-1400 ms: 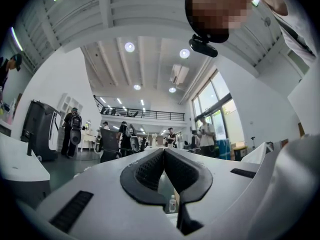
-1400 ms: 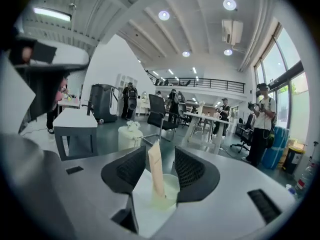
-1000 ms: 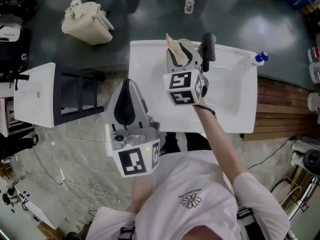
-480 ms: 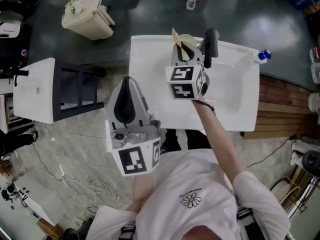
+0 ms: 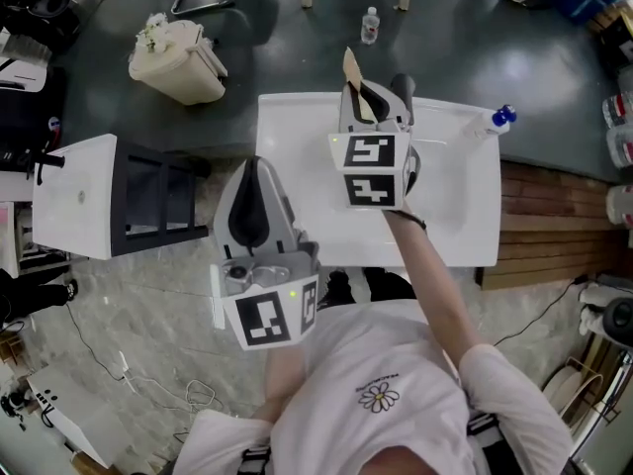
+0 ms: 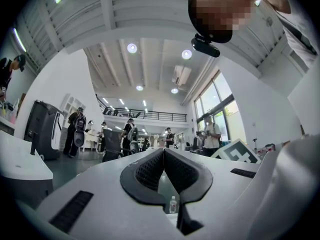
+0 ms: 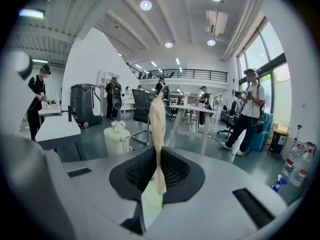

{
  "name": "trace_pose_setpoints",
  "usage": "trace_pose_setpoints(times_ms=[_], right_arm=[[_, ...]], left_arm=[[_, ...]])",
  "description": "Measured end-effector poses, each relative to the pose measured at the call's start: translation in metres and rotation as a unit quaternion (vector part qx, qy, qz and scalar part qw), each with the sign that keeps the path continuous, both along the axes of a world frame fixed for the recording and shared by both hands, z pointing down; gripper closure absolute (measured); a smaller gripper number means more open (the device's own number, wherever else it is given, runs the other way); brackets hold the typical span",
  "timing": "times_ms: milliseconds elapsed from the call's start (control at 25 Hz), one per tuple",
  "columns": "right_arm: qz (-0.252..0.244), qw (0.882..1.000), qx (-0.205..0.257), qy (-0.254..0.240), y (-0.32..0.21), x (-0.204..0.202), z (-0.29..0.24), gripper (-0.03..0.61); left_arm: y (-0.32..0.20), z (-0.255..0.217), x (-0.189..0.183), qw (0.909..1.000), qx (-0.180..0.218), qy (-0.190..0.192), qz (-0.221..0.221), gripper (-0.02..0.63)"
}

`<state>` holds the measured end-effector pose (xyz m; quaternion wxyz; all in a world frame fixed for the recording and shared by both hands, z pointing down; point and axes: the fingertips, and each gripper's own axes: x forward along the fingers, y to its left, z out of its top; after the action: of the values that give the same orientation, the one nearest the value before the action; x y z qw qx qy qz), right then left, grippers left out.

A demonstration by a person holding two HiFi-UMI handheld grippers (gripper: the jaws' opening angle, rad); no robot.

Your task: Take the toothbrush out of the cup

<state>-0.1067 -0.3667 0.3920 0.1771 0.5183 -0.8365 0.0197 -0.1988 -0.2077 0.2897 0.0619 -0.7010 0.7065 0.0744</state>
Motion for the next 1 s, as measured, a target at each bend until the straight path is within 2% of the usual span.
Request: trace_pose_setpoints(times_ms=[320,560,800,880,1000], right_arm=[[-0.006,0.994,0.075,-0.074,0.015,0.02,-0.114,0.551],[-0.022,0.98,0.156,-0.126,0.056,0.046,-0.176,0.551],[-0.033,0.955,0.253,-0.153,0.106,0.079,-0.192,0.551],[-0.03,0.951,0.262,-0.162,0.12,0.089,-0.189,0.551],[-0.019,0.954,0.252,-0.163,0.135,0.107,-0.174,0.551]], left_arm=[[-0.003,-0.035,0.013,0.9994,0.026,0.002,0.021,0.597],[-0.005,-0.055,0.026,0.9982,0.042,0.001,0.042,0.597],[0.0,-0.063,0.041,0.9964,0.057,-0.034,0.054,0.597],[0.0,-0.065,0.042,0.9957,0.064,-0.042,0.052,0.597],[0.001,-0.07,0.042,0.9951,0.074,-0.045,0.049,0.597]])
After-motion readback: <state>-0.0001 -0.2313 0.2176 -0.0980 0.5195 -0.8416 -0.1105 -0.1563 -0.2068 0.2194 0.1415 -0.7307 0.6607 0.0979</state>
